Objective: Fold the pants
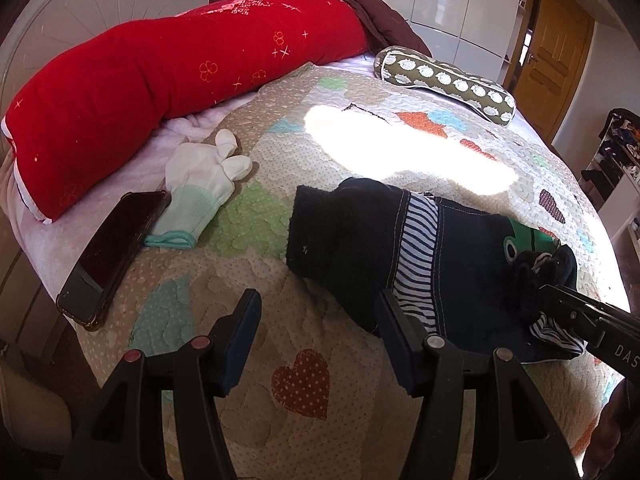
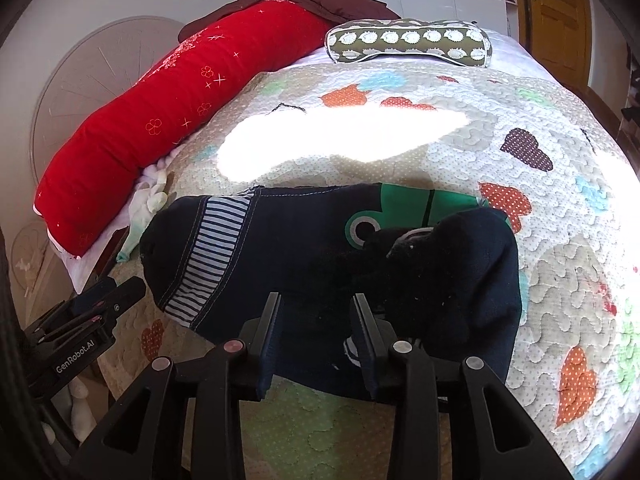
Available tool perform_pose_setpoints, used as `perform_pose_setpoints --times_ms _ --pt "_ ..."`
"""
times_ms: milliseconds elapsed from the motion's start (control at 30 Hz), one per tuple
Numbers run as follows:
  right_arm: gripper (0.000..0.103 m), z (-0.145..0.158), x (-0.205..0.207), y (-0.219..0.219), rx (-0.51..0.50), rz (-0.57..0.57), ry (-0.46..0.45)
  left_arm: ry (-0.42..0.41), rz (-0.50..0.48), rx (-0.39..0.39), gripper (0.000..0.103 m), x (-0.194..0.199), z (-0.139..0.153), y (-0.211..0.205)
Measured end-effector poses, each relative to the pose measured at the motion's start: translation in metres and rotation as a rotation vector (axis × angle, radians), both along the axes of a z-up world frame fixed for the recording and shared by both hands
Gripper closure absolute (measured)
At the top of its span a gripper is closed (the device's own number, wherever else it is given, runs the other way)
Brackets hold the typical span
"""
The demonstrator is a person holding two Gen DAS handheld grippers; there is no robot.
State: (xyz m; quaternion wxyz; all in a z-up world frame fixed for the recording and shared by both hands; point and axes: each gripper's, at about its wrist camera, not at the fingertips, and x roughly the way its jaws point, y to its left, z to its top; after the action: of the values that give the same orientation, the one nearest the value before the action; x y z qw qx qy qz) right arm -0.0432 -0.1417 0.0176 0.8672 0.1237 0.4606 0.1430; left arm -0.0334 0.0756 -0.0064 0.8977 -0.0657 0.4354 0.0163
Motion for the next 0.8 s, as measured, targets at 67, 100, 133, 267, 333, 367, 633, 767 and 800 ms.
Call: perform_pose_setpoints --times_ms 67,100,133,267,333,367,633,767,800 --pt "0.065 0.004 0.005 0.007 -0.004 0.017 0.002 0.019 0.023 -0.037 0.045 0.001 -0.005 0.012" --pt "0.065 0.006 0.008 0.011 -0.003 0.028 0.004 0.029 0.04 -0.054 0.045 0.002 -0.008 0.018" --pt "0.064 0.009 0.012 0.016 0.001 0.043 0.008 0.036 0.057 -0.07 0.045 0.002 -0.01 0.025" --pt "0.05 0.021 0.031 0.049 0.012 0.133 0.022 0.048 0.11 -0.14 0.045 -0.001 -0.017 0.048" --pt "0.044 0.024 0.042 0.071 0.013 0.177 0.037 0.048 0.127 -0.174 0.045 -0.003 -0.02 0.057" --pt "0.042 0.025 0.049 0.082 0.011 0.199 0.046 0.047 0.134 -0.192 0.045 -0.004 -0.021 0.061" --pt "0.039 0.017 0.102 0.175 -0.105 0.324 0.139 0.046 0.171 -0.303 0.045 -0.005 -0.032 0.08" --pt "0.03 -0.002 0.126 0.216 -0.215 0.383 0.23 0.03 0.163 -0.341 0.043 -0.006 -0.035 0.08" --pt "0.03 -0.008 0.131 0.225 -0.259 0.393 0.254 0.03 0.162 -0.349 0.042 -0.006 -0.036 0.08"
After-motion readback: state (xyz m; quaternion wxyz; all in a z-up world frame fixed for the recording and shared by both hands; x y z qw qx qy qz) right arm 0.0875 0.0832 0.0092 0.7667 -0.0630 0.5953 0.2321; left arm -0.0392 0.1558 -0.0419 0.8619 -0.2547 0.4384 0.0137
